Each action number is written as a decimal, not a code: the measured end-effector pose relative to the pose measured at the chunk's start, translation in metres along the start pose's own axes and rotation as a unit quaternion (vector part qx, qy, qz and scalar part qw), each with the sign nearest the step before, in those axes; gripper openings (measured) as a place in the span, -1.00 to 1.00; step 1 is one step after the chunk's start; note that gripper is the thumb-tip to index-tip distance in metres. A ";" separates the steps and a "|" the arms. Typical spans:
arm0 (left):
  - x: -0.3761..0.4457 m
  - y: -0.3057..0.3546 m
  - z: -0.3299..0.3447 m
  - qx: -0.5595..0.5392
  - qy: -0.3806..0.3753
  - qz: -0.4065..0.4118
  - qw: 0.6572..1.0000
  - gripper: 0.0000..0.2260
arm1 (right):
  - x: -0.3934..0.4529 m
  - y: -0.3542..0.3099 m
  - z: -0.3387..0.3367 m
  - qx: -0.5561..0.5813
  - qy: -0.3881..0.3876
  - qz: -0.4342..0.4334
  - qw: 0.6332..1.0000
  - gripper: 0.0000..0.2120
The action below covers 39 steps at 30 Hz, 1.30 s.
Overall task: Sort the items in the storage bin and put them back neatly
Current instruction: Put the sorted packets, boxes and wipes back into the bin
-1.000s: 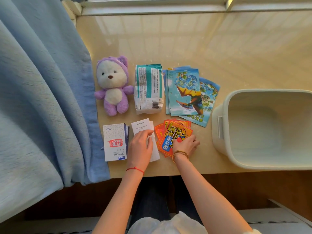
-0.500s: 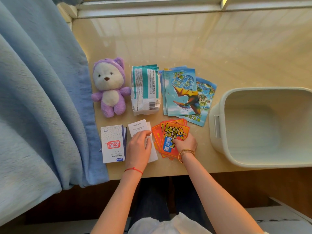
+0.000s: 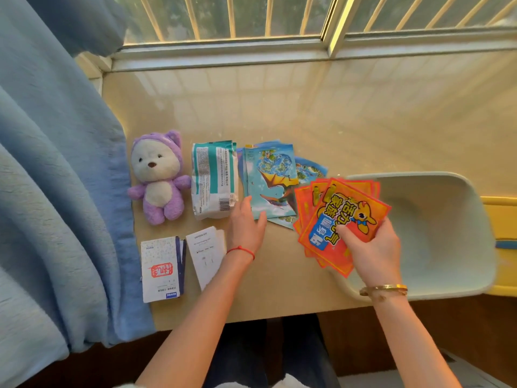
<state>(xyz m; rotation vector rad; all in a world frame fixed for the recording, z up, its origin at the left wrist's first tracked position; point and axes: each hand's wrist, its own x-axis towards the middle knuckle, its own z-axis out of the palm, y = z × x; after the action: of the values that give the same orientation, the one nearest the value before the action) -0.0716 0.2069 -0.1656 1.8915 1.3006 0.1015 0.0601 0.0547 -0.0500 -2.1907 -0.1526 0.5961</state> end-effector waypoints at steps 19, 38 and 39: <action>0.059 0.023 0.077 0.121 0.086 -0.272 0.951 -0.12 | 0.123 0.083 -0.082 0.033 -0.037 0.165 0.985 -0.61; 0.052 0.037 0.099 0.048 0.119 -0.305 0.944 -0.35 | 0.146 0.116 -0.065 -0.042 -0.082 0.183 0.979 -0.63; 0.053 0.038 0.100 0.042 0.121 -0.319 0.939 -0.33 | 0.145 0.116 -0.065 -0.039 -0.083 0.183 0.979 -0.63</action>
<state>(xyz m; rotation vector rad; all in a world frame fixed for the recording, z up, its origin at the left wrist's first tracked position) 0.0292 0.1879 -0.2261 1.4660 2.0558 -0.0614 0.2072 -0.0211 -0.1572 -2.2599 0.1463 0.9942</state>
